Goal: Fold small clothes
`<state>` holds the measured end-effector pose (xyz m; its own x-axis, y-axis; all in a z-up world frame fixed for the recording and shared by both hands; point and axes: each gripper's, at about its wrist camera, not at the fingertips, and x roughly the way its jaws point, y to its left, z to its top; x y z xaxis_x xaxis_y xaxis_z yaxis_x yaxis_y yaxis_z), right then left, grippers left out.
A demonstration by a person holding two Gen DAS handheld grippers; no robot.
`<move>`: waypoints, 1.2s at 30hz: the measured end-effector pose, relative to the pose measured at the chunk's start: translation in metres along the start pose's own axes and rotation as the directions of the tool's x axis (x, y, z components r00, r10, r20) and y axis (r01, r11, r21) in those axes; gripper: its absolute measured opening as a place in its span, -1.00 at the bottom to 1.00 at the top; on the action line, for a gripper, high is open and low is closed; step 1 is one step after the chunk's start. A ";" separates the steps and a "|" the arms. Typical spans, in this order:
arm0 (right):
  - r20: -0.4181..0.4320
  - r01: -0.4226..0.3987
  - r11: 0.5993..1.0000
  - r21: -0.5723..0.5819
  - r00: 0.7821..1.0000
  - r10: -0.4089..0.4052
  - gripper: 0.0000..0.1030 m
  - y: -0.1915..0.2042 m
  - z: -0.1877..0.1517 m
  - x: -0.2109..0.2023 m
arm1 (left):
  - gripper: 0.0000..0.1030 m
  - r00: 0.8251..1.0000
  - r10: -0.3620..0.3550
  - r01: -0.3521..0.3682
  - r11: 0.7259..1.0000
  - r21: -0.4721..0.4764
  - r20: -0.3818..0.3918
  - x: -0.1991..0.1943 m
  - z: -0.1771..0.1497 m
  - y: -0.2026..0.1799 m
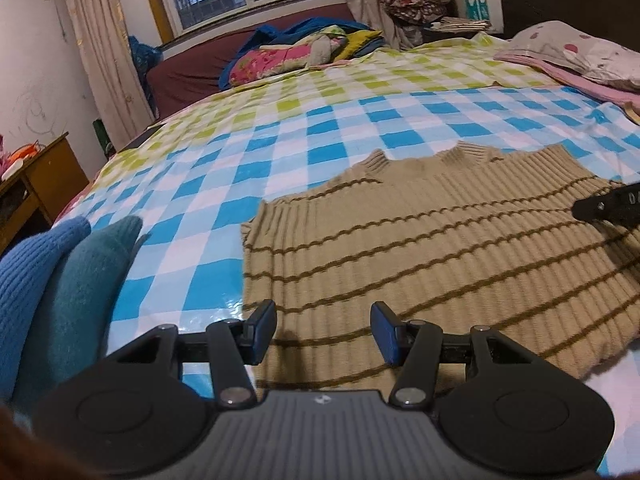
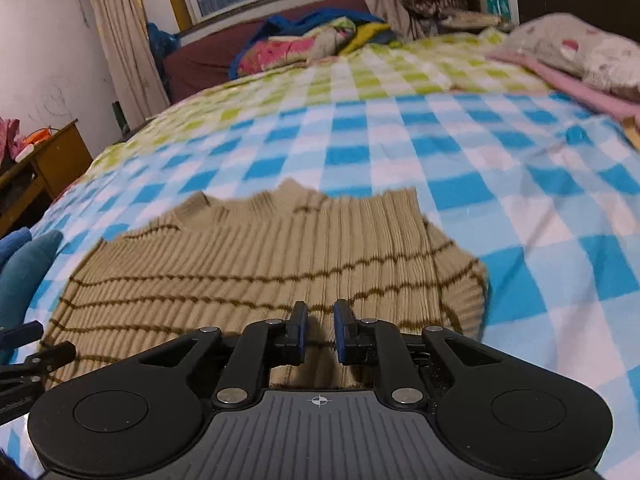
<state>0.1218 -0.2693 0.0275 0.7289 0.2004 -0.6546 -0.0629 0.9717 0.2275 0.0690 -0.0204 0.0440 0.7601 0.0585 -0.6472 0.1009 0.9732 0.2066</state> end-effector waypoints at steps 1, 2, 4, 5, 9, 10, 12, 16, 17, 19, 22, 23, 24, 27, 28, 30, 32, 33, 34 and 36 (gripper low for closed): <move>0.006 -0.004 1.000 0.002 1.000 0.004 -0.70 0.000 0.001 -0.003 | 0.12 1.000 -0.003 0.003 1.000 0.004 0.002 -0.002 0.000 -0.002; 0.015 -0.010 1.000 0.005 1.000 0.010 -0.70 0.000 0.001 -0.006 | 0.12 1.000 -0.005 0.005 1.000 0.007 0.003 -0.003 0.001 -0.004; 0.033 -0.013 1.000 0.010 0.999 0.012 -0.70 -0.002 0.002 -0.010 | 0.12 1.000 -0.008 0.008 1.000 0.018 0.005 -0.005 0.002 -0.009; 0.030 -0.007 1.000 0.011 1.000 0.007 -0.70 -0.002 0.003 -0.009 | 0.12 1.000 -0.009 0.009 1.000 0.023 0.005 -0.006 0.003 -0.011; 0.000 -0.001 1.000 0.022 1.000 0.001 -0.70 -0.008 0.000 -0.002 | 0.12 1.000 -0.016 0.016 0.999 0.041 0.003 -0.007 0.005 -0.021; 0.001 -0.003 1.000 0.022 1.000 0.003 -0.70 -0.008 0.000 -0.003 | 0.12 1.000 -0.019 0.019 0.999 0.046 0.003 -0.008 0.006 -0.024; 0.015 -0.012 1.000 0.021 1.000 0.012 -0.69 -0.008 0.002 -0.008 | 0.12 1.000 -0.024 0.024 0.998 0.055 0.003 -0.008 0.007 -0.028; 0.008 -0.012 1.000 0.025 1.000 0.012 -0.68 -0.012 0.003 -0.008 | 0.12 0.999 -0.034 0.034 0.997 0.075 0.002 -0.010 0.009 -0.038; -0.006 -0.015 0.999 0.031 1.000 0.015 -0.68 -0.013 0.002 -0.006 | 0.12 0.999 -0.037 0.037 0.996 0.079 0.002 -0.010 0.009 -0.040; -0.003 -0.022 0.999 0.037 1.000 0.022 -0.68 -0.014 0.002 -0.007 | 0.12 0.999 -0.043 0.043 0.995 0.088 0.003 -0.012 0.010 -0.045; 0.014 -0.033 0.999 0.040 0.999 0.032 -0.63 -0.015 0.004 -0.011 | 0.12 0.999 -0.053 0.053 0.993 0.101 0.001 -0.012 0.011 -0.052; 0.011 -0.028 0.999 0.039 1.000 0.027 -0.61 -0.016 0.004 -0.011 | 0.12 0.998 -0.056 0.056 0.993 0.105 0.000 -0.013 0.012 -0.054; 0.001 -0.024 0.999 0.036 1.000 0.024 -0.61 -0.017 0.004 -0.009 | 0.12 0.998 -0.059 0.058 0.992 0.109 -0.001 -0.013 0.012 -0.056; -0.009 -0.027 0.999 0.038 1.000 0.027 -0.61 -0.017 0.003 -0.007 | 0.12 0.998 -0.068 0.068 0.990 0.121 -0.005 -0.013 0.014 -0.062; -0.007 -0.029 0.999 0.039 1.000 0.029 -0.60 -0.017 0.004 -0.008 | 0.12 0.997 -0.071 0.071 0.990 0.126 -0.006 -0.013 0.015 -0.065; -0.003 -0.042 0.998 0.052 0.999 0.042 -0.58 -0.019 0.005 -0.010 | 0.12 0.997 -0.077 0.077 0.988 0.132 -0.008 -0.014 0.016 -0.068; -0.005 -0.048 0.997 0.062 0.999 0.049 -0.52 -0.022 0.006 -0.010 | 0.12 0.997 -0.082 0.082 0.987 0.139 -0.010 -0.014 0.016 -0.072; -0.008 -0.049 0.997 0.063 0.999 0.050 -0.52 -0.023 0.006 -0.010 | 0.12 0.996 -0.084 0.084 0.986 0.143 -0.011 -0.015 0.016 -0.074; -0.009 -0.049 0.997 0.065 0.999 0.050 -0.52 -0.024 0.006 -0.010 | 0.12 0.996 -0.086 0.087 0.985 0.147 -0.012 -0.015 0.016 -0.076; -0.004 -0.056 0.996 0.073 0.998 0.056 -0.51 -0.024 0.007 -0.012 | 0.12 0.996 -0.090 0.091 0.984 0.153 -0.012 -0.016 0.017 -0.079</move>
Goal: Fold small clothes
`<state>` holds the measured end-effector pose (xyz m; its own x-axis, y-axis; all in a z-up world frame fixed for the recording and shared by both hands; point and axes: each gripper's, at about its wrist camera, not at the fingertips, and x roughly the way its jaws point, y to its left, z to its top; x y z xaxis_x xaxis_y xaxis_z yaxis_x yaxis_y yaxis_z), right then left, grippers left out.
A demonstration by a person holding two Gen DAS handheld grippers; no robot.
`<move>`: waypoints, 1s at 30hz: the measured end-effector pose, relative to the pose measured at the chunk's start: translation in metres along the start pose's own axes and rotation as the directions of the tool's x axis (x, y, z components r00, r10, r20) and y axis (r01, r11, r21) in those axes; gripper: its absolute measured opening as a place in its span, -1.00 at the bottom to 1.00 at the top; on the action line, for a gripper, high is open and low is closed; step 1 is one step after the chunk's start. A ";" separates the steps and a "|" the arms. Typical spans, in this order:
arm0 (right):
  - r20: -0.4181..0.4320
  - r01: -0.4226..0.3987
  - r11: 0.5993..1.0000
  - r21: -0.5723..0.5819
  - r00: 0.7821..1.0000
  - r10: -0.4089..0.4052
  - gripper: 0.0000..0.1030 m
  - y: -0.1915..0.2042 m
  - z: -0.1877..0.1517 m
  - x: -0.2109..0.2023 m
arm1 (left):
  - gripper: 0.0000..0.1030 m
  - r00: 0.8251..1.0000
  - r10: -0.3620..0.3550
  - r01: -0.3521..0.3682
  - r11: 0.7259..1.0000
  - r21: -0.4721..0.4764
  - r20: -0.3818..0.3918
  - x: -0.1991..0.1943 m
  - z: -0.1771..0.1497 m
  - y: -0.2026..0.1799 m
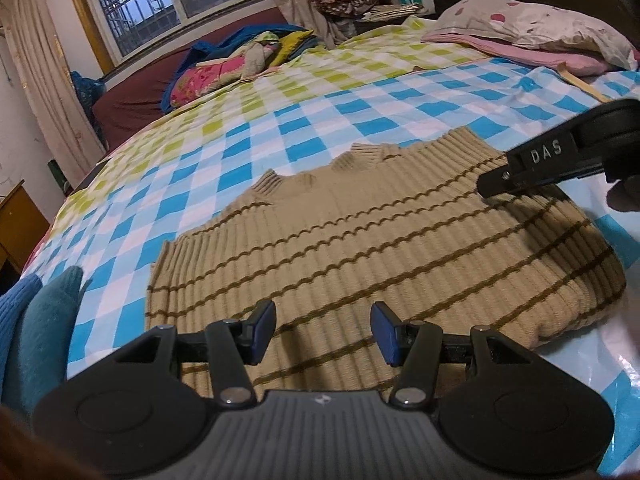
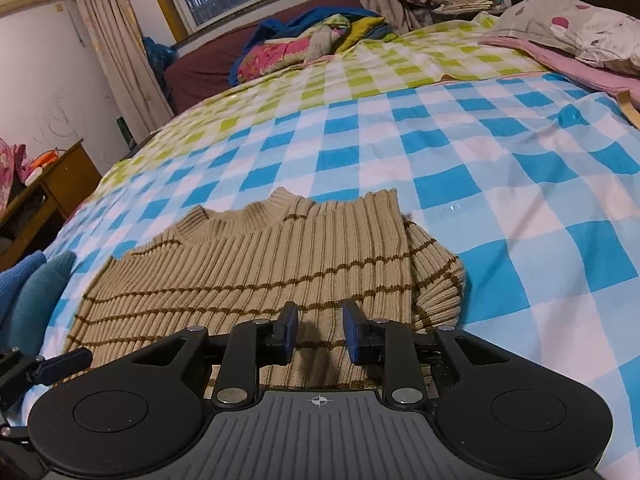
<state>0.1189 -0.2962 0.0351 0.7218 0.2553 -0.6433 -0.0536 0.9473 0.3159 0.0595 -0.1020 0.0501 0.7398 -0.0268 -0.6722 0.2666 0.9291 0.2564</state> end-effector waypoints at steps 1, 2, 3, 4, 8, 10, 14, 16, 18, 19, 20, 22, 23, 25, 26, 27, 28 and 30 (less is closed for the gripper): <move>0.007 -0.006 1.000 0.002 1.000 0.006 -0.51 0.000 0.001 -0.002 | 0.12 1.000 -0.001 0.001 1.000 0.002 0.000 0.000 0.001 -0.001; 0.014 -0.009 1.000 0.002 1.000 0.009 -0.50 -0.001 0.002 -0.004 | 0.12 1.000 -0.003 0.003 1.000 0.004 0.000 -0.001 0.001 -0.003; 0.021 -0.011 1.000 0.003 1.000 0.011 -0.46 -0.001 0.002 -0.005 | 0.12 1.000 -0.005 0.005 1.000 0.005 0.001 -0.001 0.002 -0.003; 0.026 -0.007 1.000 0.004 1.000 0.007 -0.40 -0.002 0.003 -0.006 | 0.13 1.000 -0.008 0.008 1.000 0.006 0.001 -0.002 0.002 -0.004; 0.004 0.021 1.000 0.009 1.000 -0.021 -0.38 -0.007 0.003 -0.001 | 0.13 1.000 -0.018 0.018 1.000 0.017 0.004 -0.004 0.004 -0.011; -0.006 0.025 1.000 0.018 1.000 -0.025 -0.38 -0.010 0.002 0.001 | 0.13 1.000 -0.024 0.024 0.999 0.022 0.005 -0.005 0.005 -0.014; 0.006 0.014 1.000 0.024 1.000 -0.015 -0.38 -0.011 0.004 -0.004 | 0.13 0.999 -0.035 0.034 0.999 0.032 0.006 -0.005 0.006 -0.019; -0.001 0.020 0.999 0.026 1.000 -0.020 -0.38 -0.012 0.003 -0.002 | 0.13 0.999 -0.039 0.039 0.999 0.035 0.006 -0.006 0.005 -0.022; 0.000 0.018 0.999 0.028 1.000 -0.018 -0.38 -0.012 0.003 -0.003 | 0.13 0.999 -0.043 0.043 0.998 0.036 0.008 -0.006 0.006 -0.023; 0.002 0.015 1.000 0.026 1.000 -0.016 -0.38 -0.012 0.004 -0.004 | 0.13 0.999 -0.046 0.046 0.998 0.035 0.009 -0.007 0.005 -0.023; 0.006 0.013 1.000 0.027 1.000 -0.013 -0.38 -0.012 0.004 -0.006 | 0.13 0.999 -0.049 0.048 0.998 0.035 0.010 -0.007 0.005 -0.024; 0.011 0.007 0.999 0.031 1.000 -0.008 -0.37 -0.013 0.006 -0.008 | 0.13 0.999 -0.052 0.052 0.998 0.037 0.011 -0.007 0.005 -0.025; 0.011 0.009 0.999 0.032 1.000 -0.009 -0.37 -0.014 0.006 -0.008 | 0.13 0.998 -0.054 0.053 0.998 0.038 0.012 -0.007 0.005 -0.026; 0.008 0.018 0.999 0.041 1.000 -0.018 -0.37 -0.017 0.006 -0.008 | 0.13 0.998 -0.057 0.056 0.998 0.040 0.013 -0.008 0.005 -0.028; 0.008 0.014 0.999 0.047 1.000 -0.014 -0.37 -0.018 0.007 -0.008 | 0.13 0.998 -0.059 0.059 0.997 0.040 0.013 -0.008 0.005 -0.029; 0.007 0.010 0.999 0.052 1.000 -0.010 -0.37 -0.020 0.007 -0.009 | 0.13 0.998 -0.062 0.061 0.997 0.039 0.014 -0.008 0.006 -0.029; 0.008 0.008 0.998 0.057 1.000 -0.008 -0.37 -0.021 0.007 -0.010 | 0.13 0.998 -0.064 0.063 0.997 0.040 0.015 -0.009 0.006 -0.030; 0.013 0.006 0.998 0.064 1.000 -0.006 -0.37 -0.023 0.008 -0.011 | 0.13 0.998 -0.067 0.066 0.997 0.044 0.017 -0.010 0.006 -0.032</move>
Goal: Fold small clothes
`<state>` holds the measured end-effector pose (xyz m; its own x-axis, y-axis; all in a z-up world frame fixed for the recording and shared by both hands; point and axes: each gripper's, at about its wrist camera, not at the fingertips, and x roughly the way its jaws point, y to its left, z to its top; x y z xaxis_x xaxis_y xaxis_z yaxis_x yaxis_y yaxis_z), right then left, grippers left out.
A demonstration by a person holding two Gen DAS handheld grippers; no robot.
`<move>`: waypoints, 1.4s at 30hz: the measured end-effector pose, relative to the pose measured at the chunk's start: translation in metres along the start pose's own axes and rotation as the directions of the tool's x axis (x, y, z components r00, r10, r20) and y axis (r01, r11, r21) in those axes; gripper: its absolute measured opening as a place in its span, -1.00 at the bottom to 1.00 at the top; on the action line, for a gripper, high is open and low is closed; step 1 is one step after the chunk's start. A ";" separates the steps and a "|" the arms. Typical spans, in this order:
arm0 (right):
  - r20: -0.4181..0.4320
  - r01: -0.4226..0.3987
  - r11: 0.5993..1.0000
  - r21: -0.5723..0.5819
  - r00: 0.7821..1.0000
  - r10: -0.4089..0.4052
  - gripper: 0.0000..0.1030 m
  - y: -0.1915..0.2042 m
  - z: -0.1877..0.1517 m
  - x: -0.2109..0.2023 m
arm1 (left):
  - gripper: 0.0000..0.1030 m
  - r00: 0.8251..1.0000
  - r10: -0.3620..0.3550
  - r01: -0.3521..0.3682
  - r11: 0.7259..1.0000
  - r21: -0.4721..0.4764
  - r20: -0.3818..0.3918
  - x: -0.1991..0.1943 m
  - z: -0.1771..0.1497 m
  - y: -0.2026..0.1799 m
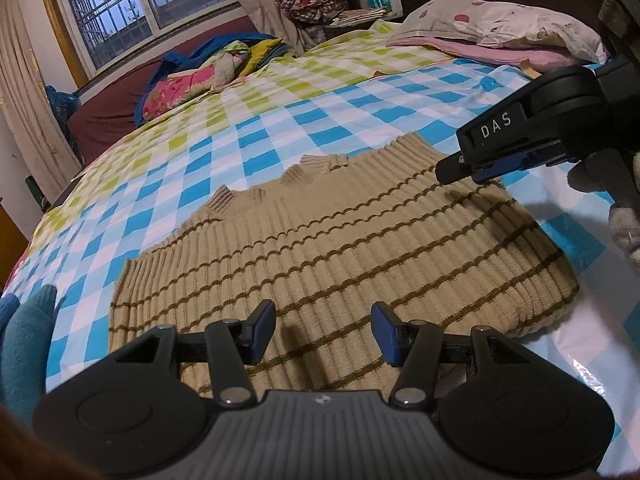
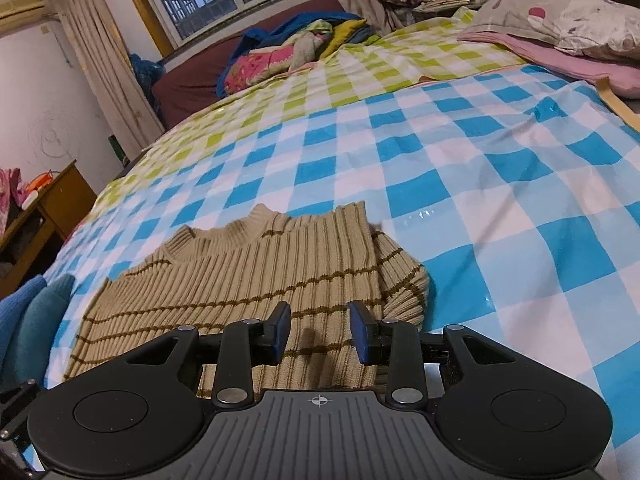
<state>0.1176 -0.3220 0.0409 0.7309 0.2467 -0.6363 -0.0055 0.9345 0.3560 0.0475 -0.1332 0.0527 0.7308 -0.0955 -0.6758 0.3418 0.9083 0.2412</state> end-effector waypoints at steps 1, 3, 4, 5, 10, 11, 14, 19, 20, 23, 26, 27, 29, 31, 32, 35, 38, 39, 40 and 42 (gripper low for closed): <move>0.002 0.000 1.000 0.000 1.000 0.000 -0.37 -0.001 0.000 -0.001 | 0.13 1.000 -0.003 0.003 1.000 0.002 0.001 0.000 0.000 -0.001; 0.001 0.003 1.000 0.002 1.000 -0.003 -0.37 -0.002 0.001 -0.001 | 0.13 1.000 -0.007 0.007 1.000 0.004 0.003 0.000 0.001 -0.003; 0.002 0.003 1.000 0.007 1.000 -0.003 -0.37 -0.003 0.001 -0.001 | 0.13 1.000 -0.010 0.010 1.000 0.006 0.004 -0.001 0.001 -0.004; 0.002 0.003 1.000 0.008 1.000 -0.003 -0.37 -0.004 0.001 -0.001 | 0.13 1.000 -0.014 0.014 1.000 0.006 0.006 -0.001 0.001 -0.005; 0.001 0.007 1.000 0.020 1.000 -0.007 -0.36 -0.009 0.002 -0.002 | 0.13 0.999 -0.038 0.037 0.999 0.013 0.031 -0.008 0.003 -0.010; -0.002 0.009 1.000 0.023 1.000 -0.009 -0.36 -0.010 0.002 -0.001 | 0.13 0.998 -0.042 0.041 0.999 0.017 0.038 -0.010 0.003 -0.011; -0.009 0.008 1.000 0.031 1.000 -0.007 -0.36 -0.011 0.001 0.000 | 0.14 0.998 -0.048 0.047 0.998 0.033 0.051 -0.013 0.004 -0.015; -0.008 0.005 1.000 0.018 1.000 -0.005 -0.34 -0.009 0.000 0.001 | 0.14 0.998 -0.056 0.055 0.998 0.033 0.042 -0.013 0.000 -0.014; -0.014 0.007 1.000 0.012 1.000 -0.007 -0.32 -0.008 0.000 0.003 | 0.14 0.998 -0.050 0.049 0.998 0.034 0.034 -0.011 -0.002 -0.012; -0.032 0.020 1.000 -0.006 0.999 -0.020 -0.26 -0.005 -0.002 0.007 | 0.14 0.999 -0.046 0.046 0.999 0.013 0.002 -0.007 -0.010 -0.003; -0.032 0.032 0.999 -0.018 0.999 -0.033 -0.25 -0.002 -0.004 0.009 | 0.14 0.999 -0.047 0.046 0.998 -0.032 -0.011 -0.005 -0.015 0.007; -0.030 0.034 0.999 -0.018 0.999 -0.034 -0.25 -0.002 -0.004 0.009 | 0.14 0.999 -0.042 0.042 0.998 -0.036 -0.006 -0.006 -0.016 0.009; -0.027 0.033 0.999 -0.008 0.999 -0.034 -0.25 -0.003 -0.003 0.009 | 0.14 1.000 -0.029 0.029 0.999 -0.014 0.011 -0.010 -0.018 0.008; -0.025 0.031 1.000 -0.003 0.999 -0.031 -0.25 -0.004 -0.003 0.007 | 0.14 0.999 -0.028 0.028 1.000 0.007 0.025 -0.015 -0.021 0.009; -0.023 0.029 1.000 -0.002 0.999 -0.029 -0.25 -0.003 -0.003 0.006 | 0.14 0.999 -0.025 0.025 1.000 0.005 0.028 -0.017 -0.023 0.012; -0.017 0.010 1.000 -0.014 1.000 -0.010 -0.21 0.005 -0.003 0.001 | 0.14 0.999 -0.001 0.003 0.998 -0.059 0.039 -0.025 -0.035 0.033; 0.004 -0.009 0.997 -0.082 1.000 0.009 -0.18 0.029 -0.006 -0.005 | 0.14 0.998 0.040 -0.034 0.988 -0.152 0.040 -0.028 -0.046 0.060; 0.004 -0.020 0.995 -0.103 1.000 0.020 -0.18 0.038 -0.008 -0.006 | 0.15 0.998 0.055 -0.047 0.982 -0.181 0.042 -0.029 -0.049 0.068; -0.001 -0.043 0.992 -0.122 0.999 0.043 -0.19 0.049 -0.009 -0.007 | 0.15 0.996 0.075 -0.064 0.974 -0.216 0.043 -0.030 -0.054 0.079; -0.015 -0.077 0.985 -0.153 0.997 0.076 -0.19 0.068 -0.010 -0.006 | 0.25 0.993 0.107 -0.091 0.956 -0.278 0.041 -0.031 -0.063 0.099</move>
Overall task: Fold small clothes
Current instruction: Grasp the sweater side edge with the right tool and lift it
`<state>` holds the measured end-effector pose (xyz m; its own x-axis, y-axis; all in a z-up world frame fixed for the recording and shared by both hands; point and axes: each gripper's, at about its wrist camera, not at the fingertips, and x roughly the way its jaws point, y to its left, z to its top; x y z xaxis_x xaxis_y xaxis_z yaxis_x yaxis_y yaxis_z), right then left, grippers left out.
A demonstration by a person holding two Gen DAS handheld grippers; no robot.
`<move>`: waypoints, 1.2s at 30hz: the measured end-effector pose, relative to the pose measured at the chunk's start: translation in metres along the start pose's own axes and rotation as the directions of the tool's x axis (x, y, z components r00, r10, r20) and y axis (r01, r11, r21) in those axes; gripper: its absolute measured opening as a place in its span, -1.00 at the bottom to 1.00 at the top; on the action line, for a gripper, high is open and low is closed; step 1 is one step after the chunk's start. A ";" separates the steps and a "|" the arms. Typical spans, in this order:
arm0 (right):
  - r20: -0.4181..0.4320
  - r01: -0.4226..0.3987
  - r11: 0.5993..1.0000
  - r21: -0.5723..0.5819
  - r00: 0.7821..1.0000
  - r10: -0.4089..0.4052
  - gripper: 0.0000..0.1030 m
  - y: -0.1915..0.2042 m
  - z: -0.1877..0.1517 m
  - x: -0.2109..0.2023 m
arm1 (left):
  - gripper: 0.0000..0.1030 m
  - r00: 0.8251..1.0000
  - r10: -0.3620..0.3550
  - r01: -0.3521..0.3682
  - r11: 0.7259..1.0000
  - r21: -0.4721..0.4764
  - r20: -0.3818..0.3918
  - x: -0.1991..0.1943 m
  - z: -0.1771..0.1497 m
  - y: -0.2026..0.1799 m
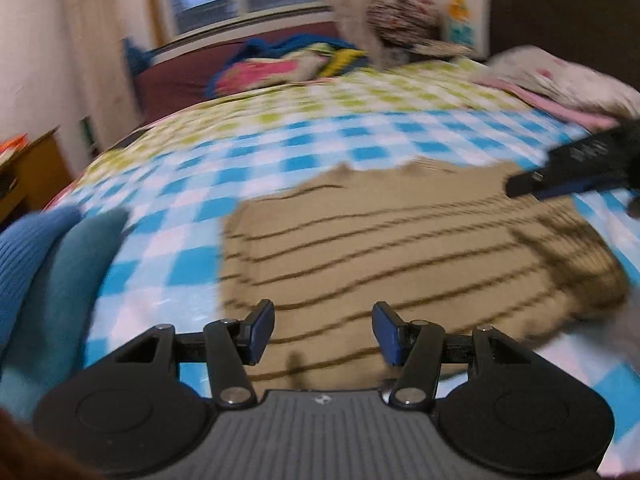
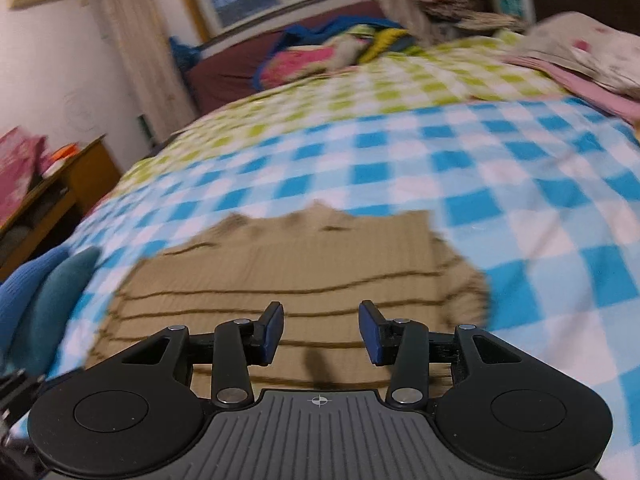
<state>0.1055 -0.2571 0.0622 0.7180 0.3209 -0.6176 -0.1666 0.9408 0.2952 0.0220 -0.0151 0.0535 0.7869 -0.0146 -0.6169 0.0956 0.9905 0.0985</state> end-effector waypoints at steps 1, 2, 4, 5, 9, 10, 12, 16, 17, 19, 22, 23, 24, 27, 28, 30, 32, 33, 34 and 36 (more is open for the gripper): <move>-0.012 -0.016 1.000 -0.021 1.000 0.016 -0.18 0.014 0.002 0.003 | 0.27 1.000 0.016 -0.016 0.999 -0.036 0.002 0.001 -0.002 0.012; -0.025 -0.027 0.999 -0.040 0.999 0.026 -0.18 0.025 0.003 0.007 | 0.27 1.000 0.028 -0.028 0.997 -0.072 0.003 0.002 -0.004 0.023; -0.054 -0.041 0.995 -0.093 0.998 0.036 -0.18 0.051 0.009 0.018 | 0.28 0.999 0.037 -0.037 0.990 -0.139 -0.001 0.006 -0.010 0.043; -0.066 -0.047 0.991 -0.129 0.997 0.039 -0.18 0.068 0.013 0.025 | 0.30 0.999 0.031 -0.032 0.984 -0.174 -0.005 0.009 -0.012 0.050; -0.130 -0.086 0.975 -0.207 0.990 0.060 -0.09 0.124 0.030 0.063 | 0.32 0.999 -0.034 0.026 0.965 -0.260 -0.025 0.026 -0.020 0.066; -0.149 -0.102 0.972 -0.214 0.986 0.070 -0.08 0.136 0.034 0.075 | 0.32 0.999 -0.047 0.039 0.964 -0.262 -0.026 0.030 -0.021 0.067; -0.186 -0.119 0.969 -0.217 0.979 0.079 -0.06 0.158 0.039 0.099 | 0.32 0.997 -0.077 0.067 0.960 -0.272 -0.027 0.036 -0.023 0.070; -0.251 -0.117 0.964 -0.237 0.966 0.055 -0.04 0.193 0.040 0.145 | 0.31 0.992 -0.123 0.114 0.952 -0.285 -0.014 0.045 -0.025 0.077; -0.262 -0.108 0.962 -0.251 0.964 0.040 -0.04 0.200 0.038 0.156 | 0.31 0.991 -0.135 0.125 0.949 -0.291 -0.013 0.046 -0.025 0.079; -0.281 -0.096 0.956 -0.278 0.960 0.014 -0.04 0.212 0.035 0.172 | 0.30 0.988 -0.151 0.140 0.943 -0.303 -0.013 0.050 -0.027 0.083; -0.293 -0.051 0.932 -0.358 0.954 -0.061 0.00 0.230 0.028 0.192 | 0.30 0.988 -0.156 0.143 0.941 -0.308 -0.017 0.054 -0.029 0.086; -0.286 -0.033 0.919 -0.393 0.954 -0.088 0.01 0.236 0.024 0.196 | 0.30 0.988 -0.155 0.143 0.941 -0.305 -0.016 0.054 -0.029 0.087; -0.276 -0.023 0.907 -0.420 0.955 -0.104 0.02 0.239 0.021 0.198 | 0.30 0.988 -0.152 0.140 0.943 -0.301 -0.014 0.054 -0.030 0.087; -0.249 -0.001 0.876 -0.482 0.959 -0.136 -0.12 0.245 0.014 0.201 | 0.31 0.990 -0.138 0.131 0.947 -0.292 -0.003 0.050 -0.033 0.087; -0.245 0.003 0.872 -0.490 0.959 -0.141 -0.28 0.246 0.014 0.201 | 0.31 0.990 -0.140 0.134 0.946 -0.294 0.002 0.048 -0.034 0.087; -0.254 -0.009 0.881 -0.474 0.959 -0.127 -0.54 0.243 0.019 0.199 | 0.42 0.990 -0.142 0.139 0.944 -0.301 0.012 0.045 -0.036 0.089; -0.265 -0.027 0.900 -0.435 0.959 -0.099 -0.68 0.236 0.027 0.194 | 0.57 0.991 -0.134 0.132 0.945 -0.300 0.014 0.046 -0.038 0.090; -0.267 -0.036 0.908 -0.417 0.960 -0.085 -0.70 0.233 0.030 0.190 | 0.60 0.992 -0.128 0.126 0.946 -0.298 0.012 0.047 -0.039 0.089; -0.265 -0.047 0.916 -0.400 0.962 -0.067 -0.70 0.229 0.034 0.185 | 0.61 0.992 -0.126 0.124 0.948 -0.294 0.013 0.047 -0.040 0.087; -0.251 -0.064 0.924 -0.377 0.967 -0.035 -0.71 0.223 0.040 0.172 | 0.62 0.991 -0.129 0.129 0.947 -0.293 0.020 0.050 -0.040 0.084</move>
<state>0.2194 0.0039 0.0512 0.5307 0.3045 -0.7910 -0.4546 0.8899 0.0376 0.0446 0.0727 -0.0002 0.7801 -0.1452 -0.6086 0.0139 0.9765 -0.2152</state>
